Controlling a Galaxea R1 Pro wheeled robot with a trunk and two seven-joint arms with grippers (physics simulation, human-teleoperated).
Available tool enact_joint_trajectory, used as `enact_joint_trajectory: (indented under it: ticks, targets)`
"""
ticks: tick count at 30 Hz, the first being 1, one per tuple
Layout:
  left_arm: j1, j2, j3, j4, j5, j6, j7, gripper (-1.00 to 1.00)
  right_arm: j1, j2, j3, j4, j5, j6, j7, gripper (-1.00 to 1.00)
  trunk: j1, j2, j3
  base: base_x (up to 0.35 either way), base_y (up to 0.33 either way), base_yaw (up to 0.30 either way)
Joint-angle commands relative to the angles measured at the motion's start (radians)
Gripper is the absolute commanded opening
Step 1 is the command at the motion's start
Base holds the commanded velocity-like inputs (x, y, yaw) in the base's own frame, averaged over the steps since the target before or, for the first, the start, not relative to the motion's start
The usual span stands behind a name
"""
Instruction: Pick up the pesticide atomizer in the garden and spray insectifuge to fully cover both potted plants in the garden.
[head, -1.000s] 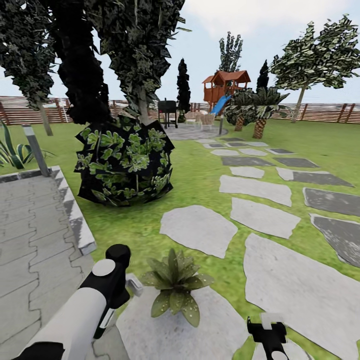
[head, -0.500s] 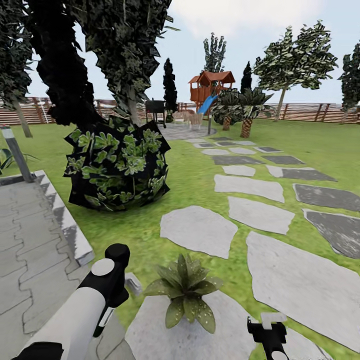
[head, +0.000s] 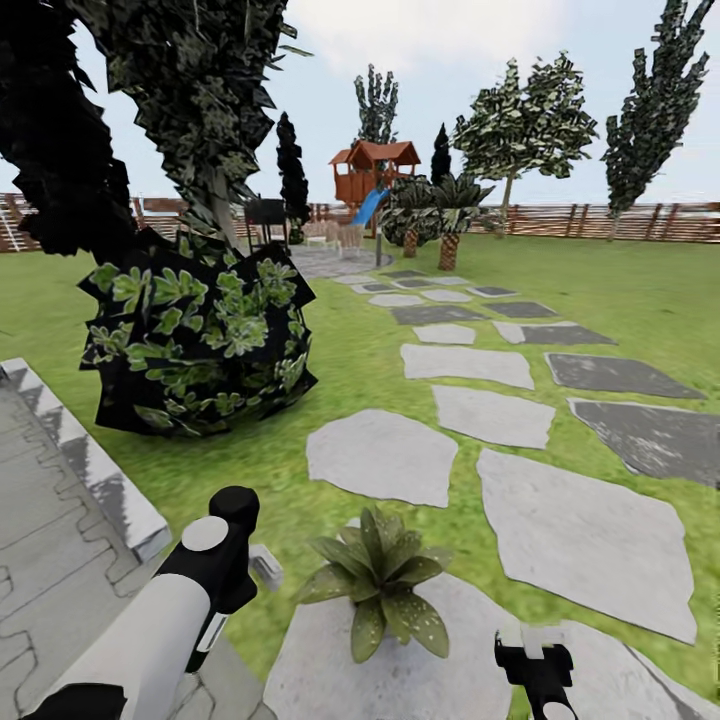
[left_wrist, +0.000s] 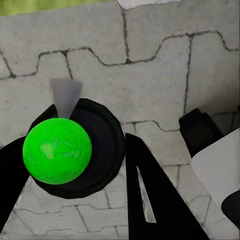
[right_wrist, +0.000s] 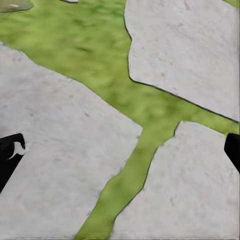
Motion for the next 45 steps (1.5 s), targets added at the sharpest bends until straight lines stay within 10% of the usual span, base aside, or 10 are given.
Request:
enact_joint_trajectory:
  ticks: [1, 5, 11, 16, 45]
  targets:
    - [0.000, 0.000, 0.000, -0.001, -0.008, 0.011, -0.010, -1.00, -0.001, 0.000, -0.007, 0.002, 0.010, -0.004, -0.003, 1.00, 0.000, 0.000, -0.001, 0.000, 0.336, -0.293]
    - [0.000, 0.000, 0.000, -0.002, -0.008, 0.011, -0.010, -1.00, -0.001, -0.004, -0.007, 0.002, 0.010, -0.004, -0.003, 1.00, 0.000, 0.000, -0.001, 0.000, 0.336, -0.295]
    - [-0.013, -0.006, -0.003, -0.002, -0.008, 0.011, -0.010, -1.00, 0.006, -0.085, -0.007, 0.040, -0.005, -0.005, -0.002, 1.00, 0.000, 0.000, -0.001, 0.077, 0.319, -0.299]
    - [-0.014, -0.009, -0.003, -0.002, -0.007, 0.011, -0.010, -1.00, 0.011, -0.125, -0.007, 0.112, -0.186, -0.008, 0.004, 1.00, 0.000, 0.000, -0.001, 0.253, 0.247, -0.299]
    - [0.000, -0.005, -0.010, -0.002, -0.008, -0.002, -0.010, -1.00, 0.011, -0.124, -0.005, 0.117, -0.201, -0.007, 0.002, 1.00, 0.000, 0.000, 0.009, 0.083, 0.203, -0.222]
